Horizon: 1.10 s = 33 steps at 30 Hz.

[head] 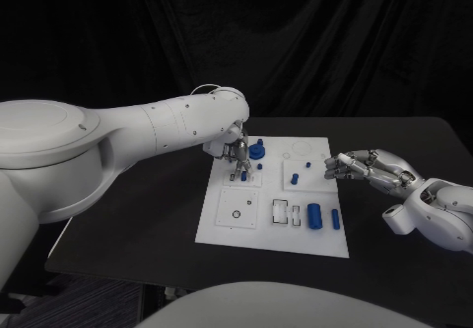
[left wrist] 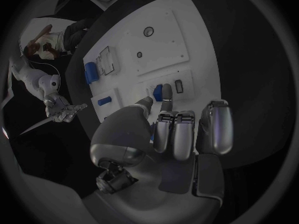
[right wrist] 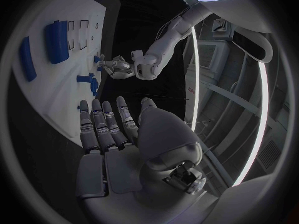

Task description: Assemble the parts on the task board

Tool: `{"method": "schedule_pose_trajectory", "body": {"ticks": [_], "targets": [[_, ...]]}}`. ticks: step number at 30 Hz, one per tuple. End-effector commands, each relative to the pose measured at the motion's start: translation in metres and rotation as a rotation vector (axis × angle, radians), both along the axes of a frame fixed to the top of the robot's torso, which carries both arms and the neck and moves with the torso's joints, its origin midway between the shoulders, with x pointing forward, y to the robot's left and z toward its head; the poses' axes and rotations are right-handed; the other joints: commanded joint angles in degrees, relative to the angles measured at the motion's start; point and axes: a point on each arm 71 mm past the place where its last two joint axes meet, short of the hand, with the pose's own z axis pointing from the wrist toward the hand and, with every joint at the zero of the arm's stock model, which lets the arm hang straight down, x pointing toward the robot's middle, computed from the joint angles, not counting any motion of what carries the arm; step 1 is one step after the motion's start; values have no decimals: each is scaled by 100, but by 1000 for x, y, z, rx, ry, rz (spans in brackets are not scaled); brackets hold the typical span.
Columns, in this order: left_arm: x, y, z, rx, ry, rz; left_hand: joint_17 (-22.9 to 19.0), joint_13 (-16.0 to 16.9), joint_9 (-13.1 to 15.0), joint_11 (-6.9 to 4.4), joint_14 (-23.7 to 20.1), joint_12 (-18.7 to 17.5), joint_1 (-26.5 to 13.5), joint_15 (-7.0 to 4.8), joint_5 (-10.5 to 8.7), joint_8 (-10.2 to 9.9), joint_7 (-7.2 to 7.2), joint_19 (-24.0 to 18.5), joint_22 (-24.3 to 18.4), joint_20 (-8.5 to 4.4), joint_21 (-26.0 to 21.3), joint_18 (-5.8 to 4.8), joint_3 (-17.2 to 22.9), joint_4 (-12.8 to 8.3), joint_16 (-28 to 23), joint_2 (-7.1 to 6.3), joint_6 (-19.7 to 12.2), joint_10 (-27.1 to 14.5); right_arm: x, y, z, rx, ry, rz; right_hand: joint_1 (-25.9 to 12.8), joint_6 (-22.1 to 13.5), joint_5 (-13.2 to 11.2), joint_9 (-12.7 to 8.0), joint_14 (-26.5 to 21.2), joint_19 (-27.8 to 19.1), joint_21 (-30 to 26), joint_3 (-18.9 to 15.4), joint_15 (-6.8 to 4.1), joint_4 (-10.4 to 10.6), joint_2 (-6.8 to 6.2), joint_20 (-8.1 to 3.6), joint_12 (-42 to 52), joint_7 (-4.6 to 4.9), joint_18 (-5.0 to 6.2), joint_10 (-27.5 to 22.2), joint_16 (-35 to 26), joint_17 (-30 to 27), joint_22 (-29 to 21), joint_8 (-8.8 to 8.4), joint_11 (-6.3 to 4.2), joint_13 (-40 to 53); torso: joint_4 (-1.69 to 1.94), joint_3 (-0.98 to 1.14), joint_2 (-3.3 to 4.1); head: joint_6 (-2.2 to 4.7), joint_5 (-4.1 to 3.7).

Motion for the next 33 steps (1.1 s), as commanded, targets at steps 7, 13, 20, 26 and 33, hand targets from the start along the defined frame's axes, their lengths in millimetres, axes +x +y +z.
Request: {"method": "schedule_pose_trajectory", "body": {"ticks": [7, 13, 20, 26, 33], "targets": [[1, -1, 0, -3, -46, -4, 1510, 1508, 217, 19, 595, 20, -132, 26, 6, -34, 85, -45, 569, 17, -72, 64, 44, -38, 15, 0, -344, 605, 1, 0, -2, -18, 22, 1, 62, 20, 42, 7, 34, 45, 20, -16, -18, -12, -6, 5, 26, 433, 77, 22, 31, -1, -11, 36, -31, -15, -2, 2, 6, -1, 15], [0, -3, -1, -16, -52, -8, 1510, 1508, 248, 23, 595, 20, -155, 32, 2, -17, 85, -53, 564, 23, -84, 67, 45, -33, 15, -1, -337, 605, 1, 0, -3, -22, 29, 4, 65, 19, 43, 7, 34, 46, 20, -13, -18, -11, -3, 5, 27, 437, 78, 21, 32, -1, -12, 37, -33, -16, -2, 0, 5, -1, 30], [1, -2, -1, -24, -56, -5, 1510, 1508, 275, 22, 595, 20, -147, 35, 16, -4, 80, -69, 552, 27, -104, 72, 62, -50, 15, 3, -336, 605, 2, 1, -4, -23, 34, 7, 65, 19, 43, 7, 34, 46, 20, -13, -18, -11, -3, 5, 27, 437, 78, 21, 32, -1, -12, 37, -33, -16, -2, -5, 0, -1, 39], [0, -2, -3, -22, -55, -2, 1510, 1508, 429, 16, 595, 20, -70, 34, 323, 22, 68, -94, 554, 35, -145, 82, 248, -224, 15, -12, -402, 605, 2, 2, -4, -23, 37, 12, 71, 18, 45, 7, 34, 49, 21, -7, -21, -10, 4, 4, 29, 445, 79, 21, 36, -2, -14, 39, -38, -18, -11, 0, -4, -1, 59], [-1, -1, -6, -24, -50, -2, 1510, 1508, 463, 14, 595, 20, -71, 33, 425, 22, 67, -96, 558, 35, -153, 83, 309, -268, 15, -32, -417, 605, 2, 2, -4, -23, 37, 12, 76, 19, 46, 7, 34, 51, 22, -2, -22, -9, 7, 4, 31, 449, 80, 21, 39, -2, -15, 41, -41, -20, -4, -1, -3, -1, 49]]}}
